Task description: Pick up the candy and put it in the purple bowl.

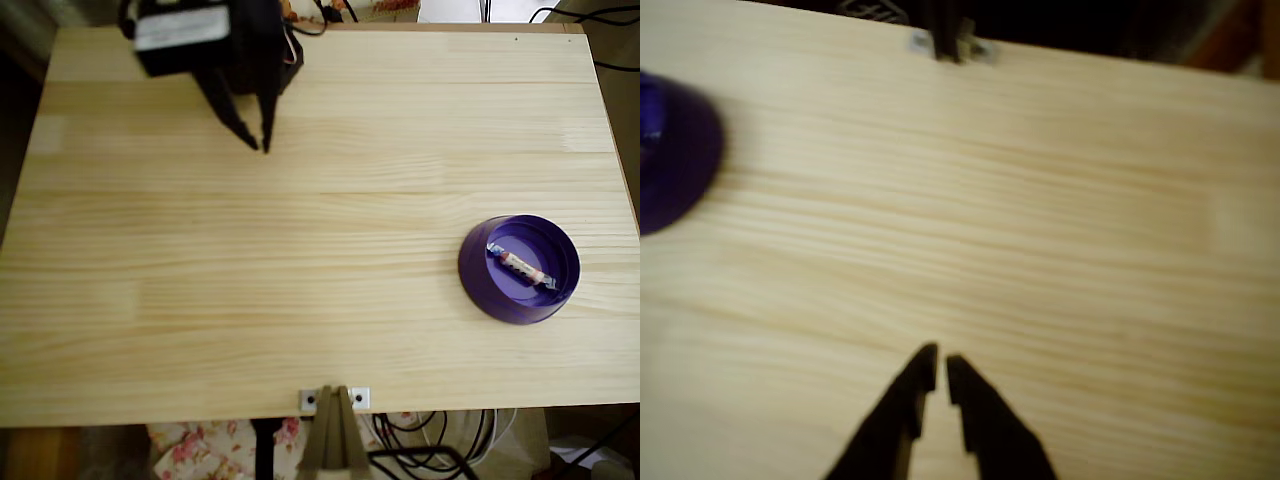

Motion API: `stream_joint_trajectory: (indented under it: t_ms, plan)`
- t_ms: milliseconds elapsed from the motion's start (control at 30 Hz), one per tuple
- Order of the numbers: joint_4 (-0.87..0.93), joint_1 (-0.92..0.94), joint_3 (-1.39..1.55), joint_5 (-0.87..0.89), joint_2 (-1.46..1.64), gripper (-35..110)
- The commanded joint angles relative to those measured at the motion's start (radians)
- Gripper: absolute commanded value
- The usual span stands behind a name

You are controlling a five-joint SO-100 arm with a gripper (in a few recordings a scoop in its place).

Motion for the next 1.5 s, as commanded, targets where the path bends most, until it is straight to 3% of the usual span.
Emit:
stream_joint_trajectory:
  t_ms: [0,267,933,1467]
  plan:
    - [0.006,0.072,0.04,0.017,0.092,-1]
    - [0.02,0.212,0.107,0.035,0.118,-1]
    - [-0.054,0.178,0.382,0.066,0.144,-1]
    - [-0.058,0.155,0.387,0.048,0.144,-1]
